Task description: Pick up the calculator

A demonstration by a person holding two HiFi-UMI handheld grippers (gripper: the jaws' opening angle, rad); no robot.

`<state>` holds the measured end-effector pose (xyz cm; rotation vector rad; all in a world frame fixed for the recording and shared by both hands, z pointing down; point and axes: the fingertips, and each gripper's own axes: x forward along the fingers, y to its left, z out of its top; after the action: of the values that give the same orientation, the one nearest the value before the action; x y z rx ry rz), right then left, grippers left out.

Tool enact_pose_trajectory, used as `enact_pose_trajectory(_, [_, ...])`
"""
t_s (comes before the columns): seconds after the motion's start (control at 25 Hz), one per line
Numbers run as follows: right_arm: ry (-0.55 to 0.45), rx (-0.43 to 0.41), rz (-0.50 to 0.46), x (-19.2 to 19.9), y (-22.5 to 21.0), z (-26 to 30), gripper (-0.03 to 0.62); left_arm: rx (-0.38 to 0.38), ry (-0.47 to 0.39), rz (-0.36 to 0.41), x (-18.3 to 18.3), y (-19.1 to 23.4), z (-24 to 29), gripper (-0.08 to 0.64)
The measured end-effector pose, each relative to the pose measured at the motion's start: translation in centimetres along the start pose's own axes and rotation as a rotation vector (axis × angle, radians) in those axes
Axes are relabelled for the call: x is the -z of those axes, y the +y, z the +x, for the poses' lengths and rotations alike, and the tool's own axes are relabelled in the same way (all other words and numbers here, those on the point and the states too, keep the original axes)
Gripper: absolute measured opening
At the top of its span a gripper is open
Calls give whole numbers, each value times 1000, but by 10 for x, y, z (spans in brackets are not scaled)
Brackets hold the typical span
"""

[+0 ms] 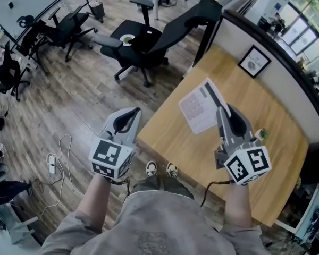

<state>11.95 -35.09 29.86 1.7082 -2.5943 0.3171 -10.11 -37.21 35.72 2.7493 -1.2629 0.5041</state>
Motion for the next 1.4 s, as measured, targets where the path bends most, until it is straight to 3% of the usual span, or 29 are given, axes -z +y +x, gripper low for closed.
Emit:
enact_pose_trajectory(0.36, [-201,79,-116,-86,26,-65,58,-5,-181,89,-91,-12,-34,2])
enact_pose_trajectory(0.6, [-264,119,-205,-114,48,-111,58,-12,-227,93,-120,-30,-67,2])
enact_pose_trajectory(0.84, [-253,113,-151,-110,44,-109,58,-14,-212,94,-119,-25,-70,2])
enact_pose_trajectory(1.12, [-152,66,-114,-78,37,-101,58,-3,-178,73,-108,-38,-66,2])
enact_pose_trajectory(1.4, [-117,34,-147,-70,48,-89,58,-7,-173,63,-106,-35,-66,2])
